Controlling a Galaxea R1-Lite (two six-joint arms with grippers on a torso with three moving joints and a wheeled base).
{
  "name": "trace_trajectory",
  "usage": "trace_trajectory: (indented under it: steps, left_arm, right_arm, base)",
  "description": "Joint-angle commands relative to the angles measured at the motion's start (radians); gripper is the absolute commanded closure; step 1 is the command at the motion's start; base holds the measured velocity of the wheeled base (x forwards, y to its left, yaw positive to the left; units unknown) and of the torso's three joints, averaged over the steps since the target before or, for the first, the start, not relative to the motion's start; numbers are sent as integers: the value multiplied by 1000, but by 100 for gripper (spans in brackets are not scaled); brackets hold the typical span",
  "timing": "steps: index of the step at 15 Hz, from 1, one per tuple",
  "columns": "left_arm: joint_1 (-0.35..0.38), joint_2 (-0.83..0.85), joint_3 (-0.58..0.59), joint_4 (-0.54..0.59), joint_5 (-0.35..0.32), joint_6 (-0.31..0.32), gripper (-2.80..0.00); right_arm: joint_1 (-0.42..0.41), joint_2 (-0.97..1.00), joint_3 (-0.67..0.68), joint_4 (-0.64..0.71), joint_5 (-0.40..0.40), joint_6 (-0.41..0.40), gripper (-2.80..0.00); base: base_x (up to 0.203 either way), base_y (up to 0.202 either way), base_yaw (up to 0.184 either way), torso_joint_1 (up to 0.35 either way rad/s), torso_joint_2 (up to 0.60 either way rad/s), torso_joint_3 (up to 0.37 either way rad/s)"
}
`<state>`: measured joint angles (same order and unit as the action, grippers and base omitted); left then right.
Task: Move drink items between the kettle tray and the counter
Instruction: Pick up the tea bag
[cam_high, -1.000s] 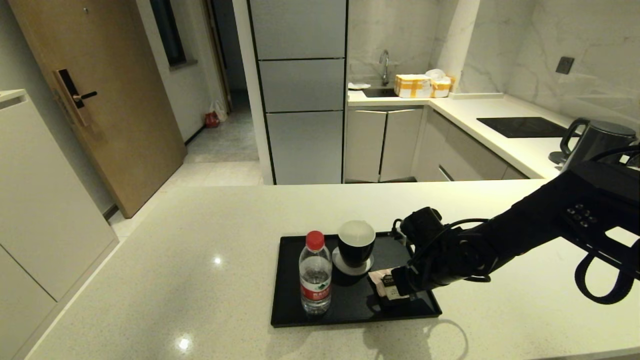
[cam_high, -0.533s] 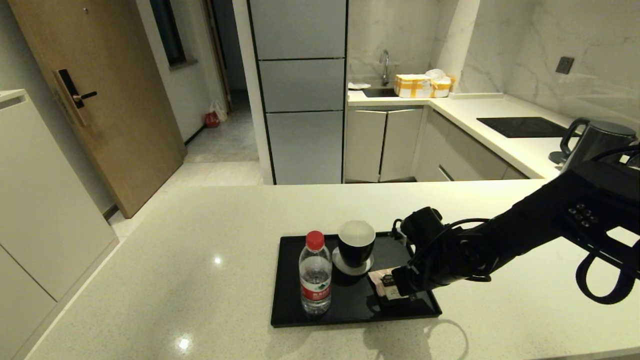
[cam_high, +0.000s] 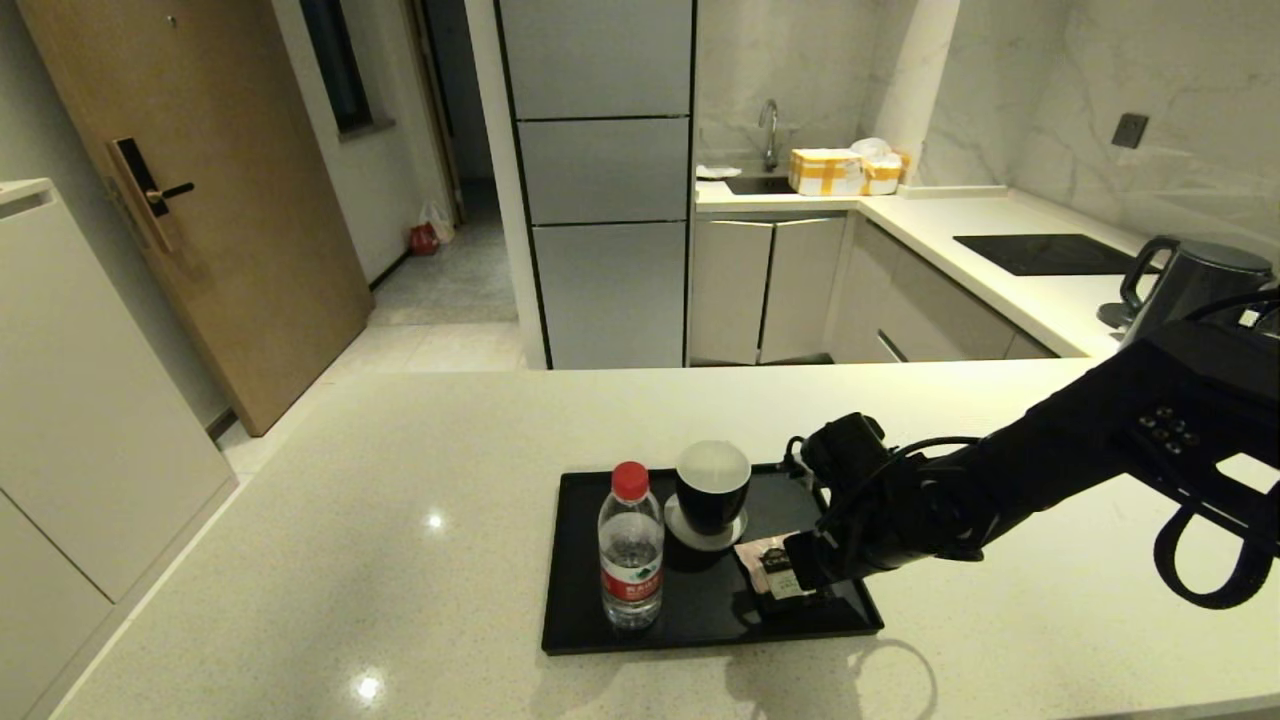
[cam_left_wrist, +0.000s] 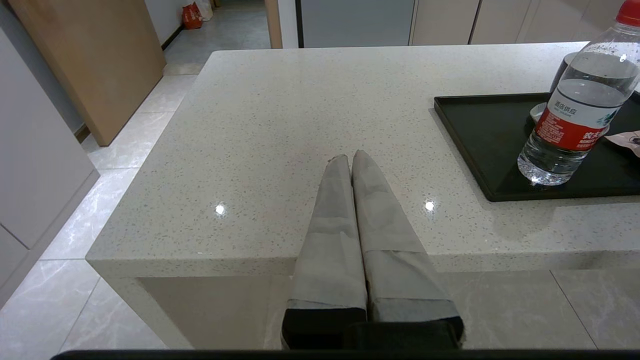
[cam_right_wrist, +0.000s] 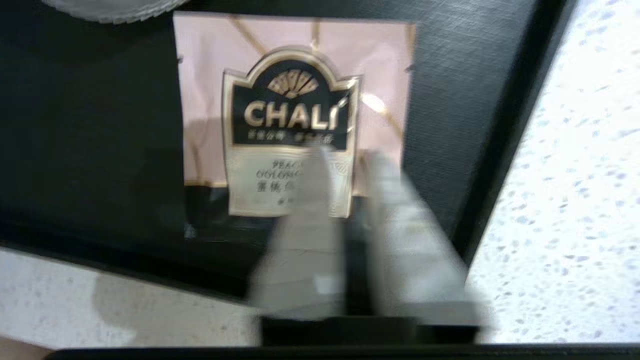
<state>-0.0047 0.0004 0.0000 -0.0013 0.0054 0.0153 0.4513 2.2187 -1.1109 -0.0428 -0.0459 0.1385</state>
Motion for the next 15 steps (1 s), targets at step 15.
trace_trajectory:
  steps: [15]
  left_arm:
    - [0,-2,0,0,1,0,0]
  right_arm:
    - [46,17,-14,12,-6,-8,-280]
  base:
    - [0,0,0,0,0,0]
